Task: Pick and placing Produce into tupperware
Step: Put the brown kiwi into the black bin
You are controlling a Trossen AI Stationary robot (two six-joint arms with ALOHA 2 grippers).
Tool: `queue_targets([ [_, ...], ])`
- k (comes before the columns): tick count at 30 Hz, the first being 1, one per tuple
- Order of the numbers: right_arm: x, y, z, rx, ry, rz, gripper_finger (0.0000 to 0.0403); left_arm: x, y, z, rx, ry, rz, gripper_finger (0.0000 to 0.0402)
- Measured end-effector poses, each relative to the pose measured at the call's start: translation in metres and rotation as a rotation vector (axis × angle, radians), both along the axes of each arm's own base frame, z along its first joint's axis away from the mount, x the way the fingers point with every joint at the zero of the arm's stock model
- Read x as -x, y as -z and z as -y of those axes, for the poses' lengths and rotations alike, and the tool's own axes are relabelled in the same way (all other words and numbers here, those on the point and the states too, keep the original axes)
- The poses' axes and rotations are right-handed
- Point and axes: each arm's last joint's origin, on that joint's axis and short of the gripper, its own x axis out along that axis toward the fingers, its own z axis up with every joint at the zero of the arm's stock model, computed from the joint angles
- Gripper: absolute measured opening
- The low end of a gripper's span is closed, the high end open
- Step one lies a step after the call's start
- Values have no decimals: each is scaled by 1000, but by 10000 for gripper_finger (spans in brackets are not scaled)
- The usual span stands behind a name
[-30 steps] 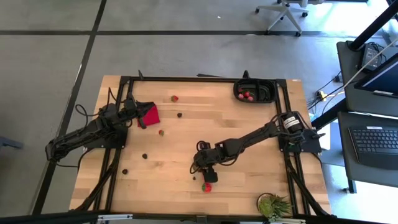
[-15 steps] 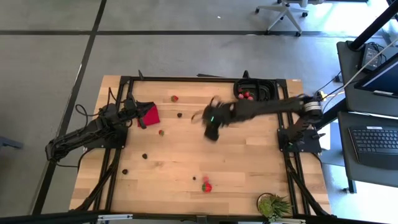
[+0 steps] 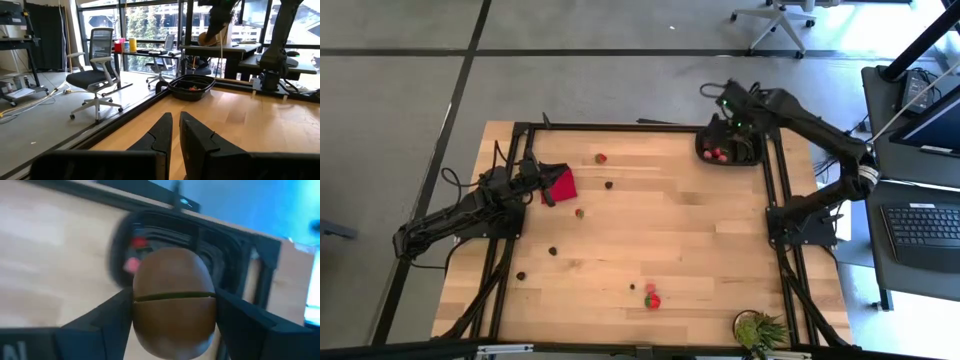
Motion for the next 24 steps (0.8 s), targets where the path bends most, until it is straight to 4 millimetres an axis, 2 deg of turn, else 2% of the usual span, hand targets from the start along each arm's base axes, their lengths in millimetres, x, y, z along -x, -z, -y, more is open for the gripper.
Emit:
queue_targets([
  [3,9,15,20,-20,79,-21,252,0,0,0,0,-4,0,27],
  [10,34,65,59,-140,257,-133,252,0,0,0,-41,-20,-21,27],
  [17,48,115,73,-268,330,-242,253,0,0,0,-44,-20,-23,27],
  [24,45,143,83,-313,313,-284,253,0,0,0,-44,-20,-23,27],
])
